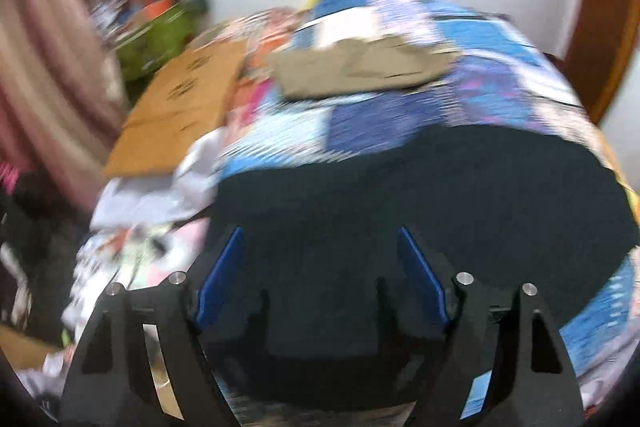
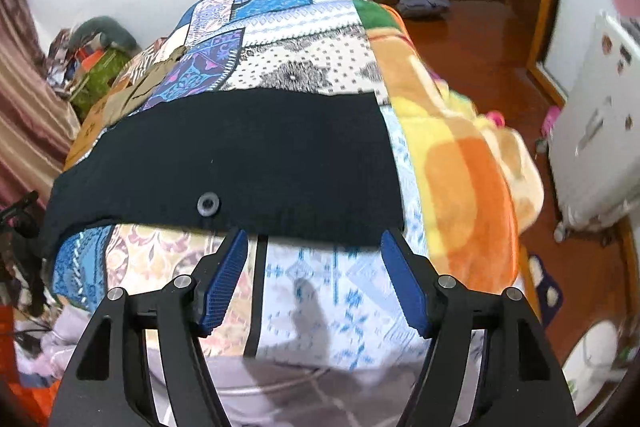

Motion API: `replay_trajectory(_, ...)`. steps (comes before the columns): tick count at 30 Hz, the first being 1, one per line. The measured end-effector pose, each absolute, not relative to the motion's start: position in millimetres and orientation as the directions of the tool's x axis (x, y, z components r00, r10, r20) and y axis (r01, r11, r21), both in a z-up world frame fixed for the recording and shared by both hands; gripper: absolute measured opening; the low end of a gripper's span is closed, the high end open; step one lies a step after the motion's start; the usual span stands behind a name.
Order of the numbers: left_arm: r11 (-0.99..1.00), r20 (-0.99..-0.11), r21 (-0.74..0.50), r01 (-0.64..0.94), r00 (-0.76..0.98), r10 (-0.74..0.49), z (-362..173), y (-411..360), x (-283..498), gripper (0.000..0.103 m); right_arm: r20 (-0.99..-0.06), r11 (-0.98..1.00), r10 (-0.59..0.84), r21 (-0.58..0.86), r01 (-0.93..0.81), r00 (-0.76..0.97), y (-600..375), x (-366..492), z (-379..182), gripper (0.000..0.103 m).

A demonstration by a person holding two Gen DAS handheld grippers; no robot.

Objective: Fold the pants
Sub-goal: 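Grasp the black pants edge with the right gripper and lift it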

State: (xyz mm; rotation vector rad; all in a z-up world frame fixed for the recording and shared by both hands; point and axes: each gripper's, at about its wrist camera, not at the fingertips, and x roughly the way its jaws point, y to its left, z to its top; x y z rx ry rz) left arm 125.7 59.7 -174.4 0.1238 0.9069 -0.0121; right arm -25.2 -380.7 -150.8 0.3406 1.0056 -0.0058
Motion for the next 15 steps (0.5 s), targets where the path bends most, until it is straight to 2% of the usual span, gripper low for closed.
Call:
replay_trajectory(5,0.962,-0.781,0.073,0.265,0.615,-0.11,-167.4,-36.1,133.3,0.078,-0.792,0.884,0.246,0.419,0.205,0.558,-386.5,-34.6,-161.6,0.066)
replay_trajectory(9,0.909,-0.808,-0.001,0.416,0.535,-0.245,-171.3,-112.6,148.8,0.078,-0.774,0.833,0.291,0.494,0.25,0.563,-392.1,-31.9,-177.2,0.066)
replay_trajectory(15,0.836,-0.846,-0.047,0.547,0.423,-0.324,-192.6,-196.9,157.5,0.078,-0.753,0.733,0.359,0.593,0.332,0.552,-405.8,-25.2,-204.7,0.066)
